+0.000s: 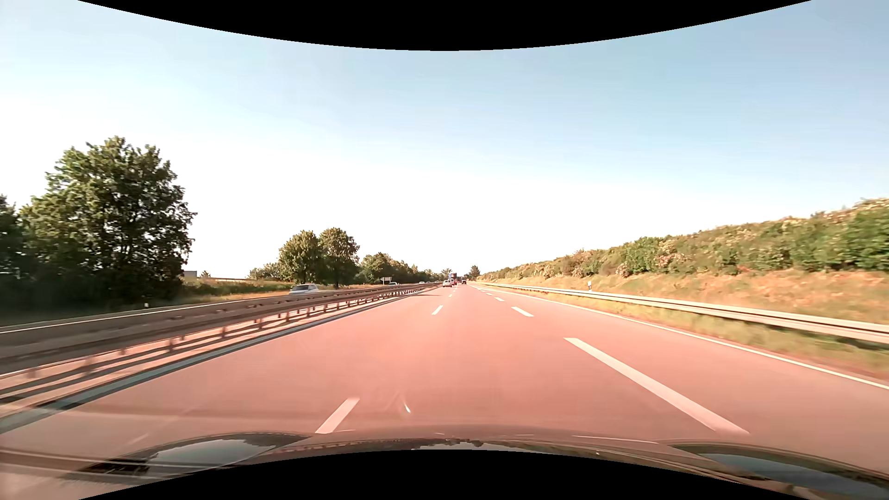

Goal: Follow the waypoints while adhering to traffic rules and regulations

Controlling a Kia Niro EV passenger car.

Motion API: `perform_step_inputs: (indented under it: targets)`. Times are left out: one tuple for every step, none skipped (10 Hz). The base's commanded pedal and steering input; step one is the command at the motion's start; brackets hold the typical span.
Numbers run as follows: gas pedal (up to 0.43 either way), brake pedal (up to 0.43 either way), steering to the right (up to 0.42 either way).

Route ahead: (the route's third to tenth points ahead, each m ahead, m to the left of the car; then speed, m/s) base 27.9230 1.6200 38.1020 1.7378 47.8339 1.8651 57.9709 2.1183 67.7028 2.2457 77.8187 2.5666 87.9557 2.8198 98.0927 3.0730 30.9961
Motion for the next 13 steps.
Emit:
perform_step_inputs:
  targets:
    - [0.118, 0.006, -0.004]
    - [0.130, 0.006, -0.004]
    - [0.130, 0.006, -0.004]
    - [0.130, 0.006, -0.004]
    - [0.138, 0.006, -0.003]
    - [0.138, 0.006, -0.001]
    - [0.138, 0.006, -0.001]
    - [0.138, 0.006, -0.001]
    - [0.138, 0.006, -0.001]
    - [0.138, 0.006, -0.001]
    - [0.138, 0.006, -0.001]
    - [0.138, 0.006, -0.002]
    - [0.138, 0.006, -0.003]
